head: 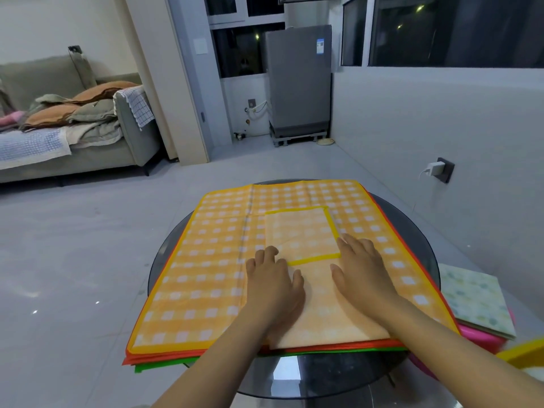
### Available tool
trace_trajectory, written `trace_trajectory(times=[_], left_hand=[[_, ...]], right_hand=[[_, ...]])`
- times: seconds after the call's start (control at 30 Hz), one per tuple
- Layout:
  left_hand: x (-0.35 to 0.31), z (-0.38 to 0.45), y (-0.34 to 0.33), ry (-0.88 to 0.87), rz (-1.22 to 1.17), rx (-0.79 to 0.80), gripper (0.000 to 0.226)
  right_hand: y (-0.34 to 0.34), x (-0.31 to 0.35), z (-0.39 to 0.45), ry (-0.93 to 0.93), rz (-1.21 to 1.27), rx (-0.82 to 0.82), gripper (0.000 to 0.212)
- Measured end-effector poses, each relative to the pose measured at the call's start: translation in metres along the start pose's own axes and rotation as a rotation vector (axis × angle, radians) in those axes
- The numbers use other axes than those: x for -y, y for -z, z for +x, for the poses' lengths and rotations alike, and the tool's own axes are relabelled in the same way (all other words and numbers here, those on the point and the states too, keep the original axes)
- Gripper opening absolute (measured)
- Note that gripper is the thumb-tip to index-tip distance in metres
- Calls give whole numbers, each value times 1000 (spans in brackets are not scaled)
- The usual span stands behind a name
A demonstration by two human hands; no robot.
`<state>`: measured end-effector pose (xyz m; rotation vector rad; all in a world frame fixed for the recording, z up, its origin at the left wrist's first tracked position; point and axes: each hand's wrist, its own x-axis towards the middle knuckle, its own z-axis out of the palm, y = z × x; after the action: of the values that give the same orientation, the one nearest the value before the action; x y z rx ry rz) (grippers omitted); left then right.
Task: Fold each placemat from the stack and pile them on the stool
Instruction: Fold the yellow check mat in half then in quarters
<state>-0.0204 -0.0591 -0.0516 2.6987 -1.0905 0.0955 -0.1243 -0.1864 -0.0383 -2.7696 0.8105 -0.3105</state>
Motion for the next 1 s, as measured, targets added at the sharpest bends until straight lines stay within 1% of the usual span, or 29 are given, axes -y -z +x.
trace_trajectory(times=[0.07, 0.13, 0.23, 0.3, 0.4, 0.47, 0.57, 0.6, 0.67, 0.7, 0.8, 0.93, 1.0], left_hand=[[0, 10, 5, 10, -76, -29, 48], [2, 18, 7, 50, -228, -13, 32], [6, 29, 6, 143, -404, -11, 21], [9, 36, 4, 215, -450, -36, 20], [14, 45, 4, 289, -477, -55, 27], [19, 52, 3, 349, -490, -51, 29], [25, 63, 2, 399, -479, -35, 20], [26, 66, 1, 406, -481, -41, 23], [26, 69, 0, 420, -506, -47, 31], [26, 69, 0, 431, -529, -49, 32], [27, 68, -2, 474, -679, -85, 23], [29, 67, -5, 531, -1024, -145, 18], [27, 64, -2, 546, -1130, -156, 16]], right_hand=[[1, 3, 10, 1, 210, -7, 49], [-3, 4, 19, -70, 381, 2, 44], [-10, -1, 34, -173, 435, -14, 40], [-11, -5, 45, -239, 431, -20, 36], [-10, -9, 62, -345, 438, -10, 27], [-10, -11, 70, -395, 461, 10, 25], [-11, -12, 76, -441, 485, 26, 21], [-10, -12, 77, -445, 487, 26, 20], [-11, -14, 80, -455, 518, 20, 22], [-12, -16, 80, -466, 564, 18, 26], [-12, -19, 79, -521, 797, 8, 28], [-8, -21, 74, -559, 987, -9, 11], [-4, -23, 69, -547, 1036, -2, 9]])
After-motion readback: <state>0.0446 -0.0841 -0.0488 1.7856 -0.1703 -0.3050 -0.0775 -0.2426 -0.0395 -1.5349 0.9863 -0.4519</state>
